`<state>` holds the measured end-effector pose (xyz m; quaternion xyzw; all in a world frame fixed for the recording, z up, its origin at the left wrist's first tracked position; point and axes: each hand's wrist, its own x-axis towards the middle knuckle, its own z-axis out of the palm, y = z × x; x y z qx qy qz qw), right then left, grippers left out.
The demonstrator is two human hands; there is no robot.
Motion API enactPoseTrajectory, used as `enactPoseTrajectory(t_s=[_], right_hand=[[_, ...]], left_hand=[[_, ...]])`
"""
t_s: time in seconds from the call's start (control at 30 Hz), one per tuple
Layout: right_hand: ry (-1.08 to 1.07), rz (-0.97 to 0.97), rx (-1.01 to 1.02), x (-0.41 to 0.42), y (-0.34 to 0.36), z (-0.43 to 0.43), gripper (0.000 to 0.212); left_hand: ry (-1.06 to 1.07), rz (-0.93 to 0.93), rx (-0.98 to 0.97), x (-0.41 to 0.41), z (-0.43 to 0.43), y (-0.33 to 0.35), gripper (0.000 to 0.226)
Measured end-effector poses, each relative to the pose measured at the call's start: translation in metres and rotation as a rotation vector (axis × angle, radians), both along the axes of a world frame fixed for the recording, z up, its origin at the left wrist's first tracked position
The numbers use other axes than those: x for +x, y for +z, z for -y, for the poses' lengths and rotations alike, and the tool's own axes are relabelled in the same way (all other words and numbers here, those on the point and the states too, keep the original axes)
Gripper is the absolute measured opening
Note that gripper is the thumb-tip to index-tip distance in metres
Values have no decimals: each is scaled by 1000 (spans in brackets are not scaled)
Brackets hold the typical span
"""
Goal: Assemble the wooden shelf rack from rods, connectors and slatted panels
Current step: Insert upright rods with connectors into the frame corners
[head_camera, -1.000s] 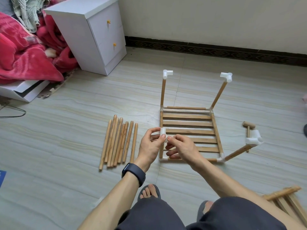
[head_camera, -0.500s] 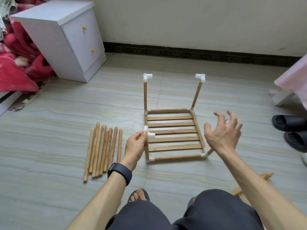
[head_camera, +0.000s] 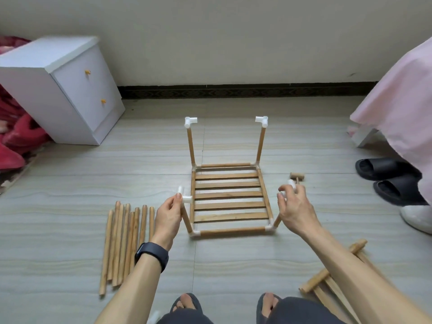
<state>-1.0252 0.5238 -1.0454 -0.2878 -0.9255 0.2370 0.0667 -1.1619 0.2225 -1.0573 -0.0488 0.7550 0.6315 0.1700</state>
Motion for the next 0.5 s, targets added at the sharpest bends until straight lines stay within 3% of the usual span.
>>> enactPoseTrajectory(t_s=[0.37, 0.5], right_hand=[[-66, 59, -11, 0, 9, 2, 41], [19, -124, 218, 4, 21, 39, 58]], left_hand=[[11, 16, -9, 1, -1, 3, 22], [-34, 25, -54, 8, 16, 0, 70]])
